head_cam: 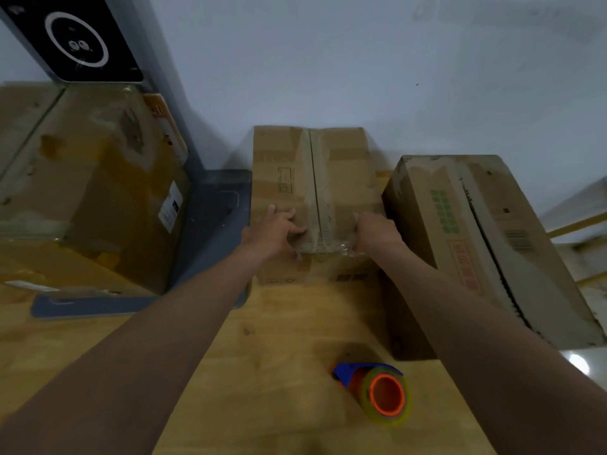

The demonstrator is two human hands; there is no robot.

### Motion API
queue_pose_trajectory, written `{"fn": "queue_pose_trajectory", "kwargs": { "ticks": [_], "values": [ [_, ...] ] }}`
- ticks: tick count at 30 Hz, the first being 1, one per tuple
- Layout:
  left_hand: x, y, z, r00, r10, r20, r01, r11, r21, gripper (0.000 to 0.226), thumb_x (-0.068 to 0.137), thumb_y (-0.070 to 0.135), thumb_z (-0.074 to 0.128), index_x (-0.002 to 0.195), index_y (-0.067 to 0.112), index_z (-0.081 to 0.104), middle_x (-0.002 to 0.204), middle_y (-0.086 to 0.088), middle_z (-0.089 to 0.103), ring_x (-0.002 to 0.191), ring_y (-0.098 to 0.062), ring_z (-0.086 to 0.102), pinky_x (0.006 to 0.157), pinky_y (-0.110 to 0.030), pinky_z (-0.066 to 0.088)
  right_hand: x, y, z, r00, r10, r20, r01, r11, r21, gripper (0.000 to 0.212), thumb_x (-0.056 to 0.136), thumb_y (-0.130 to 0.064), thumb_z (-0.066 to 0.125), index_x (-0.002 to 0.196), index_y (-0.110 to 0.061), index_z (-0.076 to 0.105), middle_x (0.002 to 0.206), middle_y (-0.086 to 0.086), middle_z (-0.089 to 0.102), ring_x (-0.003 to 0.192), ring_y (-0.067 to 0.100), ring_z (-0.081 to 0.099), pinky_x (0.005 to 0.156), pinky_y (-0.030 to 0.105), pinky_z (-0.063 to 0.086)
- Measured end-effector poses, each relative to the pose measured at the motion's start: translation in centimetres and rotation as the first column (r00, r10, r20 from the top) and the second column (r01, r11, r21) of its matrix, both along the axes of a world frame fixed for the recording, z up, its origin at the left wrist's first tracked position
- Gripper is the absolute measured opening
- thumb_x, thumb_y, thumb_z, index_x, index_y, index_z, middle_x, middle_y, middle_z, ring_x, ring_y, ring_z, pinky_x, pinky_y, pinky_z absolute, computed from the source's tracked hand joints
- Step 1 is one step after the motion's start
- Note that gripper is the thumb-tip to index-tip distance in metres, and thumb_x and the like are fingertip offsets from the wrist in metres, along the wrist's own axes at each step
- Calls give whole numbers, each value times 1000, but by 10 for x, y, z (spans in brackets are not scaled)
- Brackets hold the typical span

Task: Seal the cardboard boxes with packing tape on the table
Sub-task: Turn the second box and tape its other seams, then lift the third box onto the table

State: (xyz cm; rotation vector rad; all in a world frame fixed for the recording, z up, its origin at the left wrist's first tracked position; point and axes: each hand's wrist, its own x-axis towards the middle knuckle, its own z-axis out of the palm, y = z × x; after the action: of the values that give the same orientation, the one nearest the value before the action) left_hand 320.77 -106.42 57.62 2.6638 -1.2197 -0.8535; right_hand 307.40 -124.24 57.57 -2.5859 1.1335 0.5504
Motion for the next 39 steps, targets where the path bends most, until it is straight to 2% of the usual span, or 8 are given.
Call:
{"fn": "queue_pose_trajectory", "kwargs": {
  "ticks": [8,16,22,25,27,32,35,39],
  "values": [
    [-41,12,25,998,33,48,-29,997,-69,79,83,42,82,152,42,43,166,8,28,154,-32,13,115,-71,22,-47,50,27,990,92,107,-96,995,30,63,79,-34,80,136,-28,52,133,7,56,123,34,55,96,49,52],
    [-113,10,87,997,9,-71,-28,961,-275,65,94,39,71,152,32,45,147,2,55,124,-23,58,94,-34,52,-126,60,104,907,57,417,-64,998,3,66,91,-30,70,151,-30,43,148,2,51,137,24,47,109,40,44],
    [-183,-29,108,964,64,-260,-134,955,-263,63,97,45,64,154,24,44,155,-2,48,140,-25,48,113,-42,42,-200,0,120,962,-91,257,110,992,-59,35,96,-38,50,129,-29,56,134,8,58,118,33,55,96,49,49],
    [-220,-58,102,927,119,-354,-208,952,-225,70,96,52,62,156,20,41,157,-3,45,140,-25,48,114,-40,41,-237,-39,111,956,-231,178,243,969,-49,55,95,-45,50,147,-37,34,162,4,20,148,45,15,105,69,28],
    [-244,-76,97,897,171,-407,-266,945,-189,80,93,62,60,158,22,36,161,-2,40,142,-24,46,112,-37,42,-265,-59,107,938,-312,152,323,945,-52,62,96,-42,52,151,-36,24,164,7,11,147,48,10,107,70,28],
    [-299,-108,88,747,353,-564,-473,878,-76,82,99,45,62,163,24,16,164,-4,30,145,-35,39,103,-52,51,-309,-96,84,905,-377,198,331,915,229,89,81,-47,59,156,-27,15,148,18,44,131,43,47,108,52,43],
    [-316,-118,81,677,374,-634,-560,821,-114,110,88,47,77,164,25,0,167,-2,25,149,-29,32,115,-51,41,-321,-98,84,881,-395,261,310,898,312,90,85,-42,66,158,-31,14,149,20,38,134,42,43,111,52,41],
    [-325,-125,94,710,351,-611,-570,795,-205,88,90,27,79,157,24,23,155,0,43,142,-26,42,110,-51,42,-337,-98,97,856,-344,385,220,918,331,70,91,-25,60,152,-37,27,142,12,43,137,39,34,111,55,38]
  ]
}}
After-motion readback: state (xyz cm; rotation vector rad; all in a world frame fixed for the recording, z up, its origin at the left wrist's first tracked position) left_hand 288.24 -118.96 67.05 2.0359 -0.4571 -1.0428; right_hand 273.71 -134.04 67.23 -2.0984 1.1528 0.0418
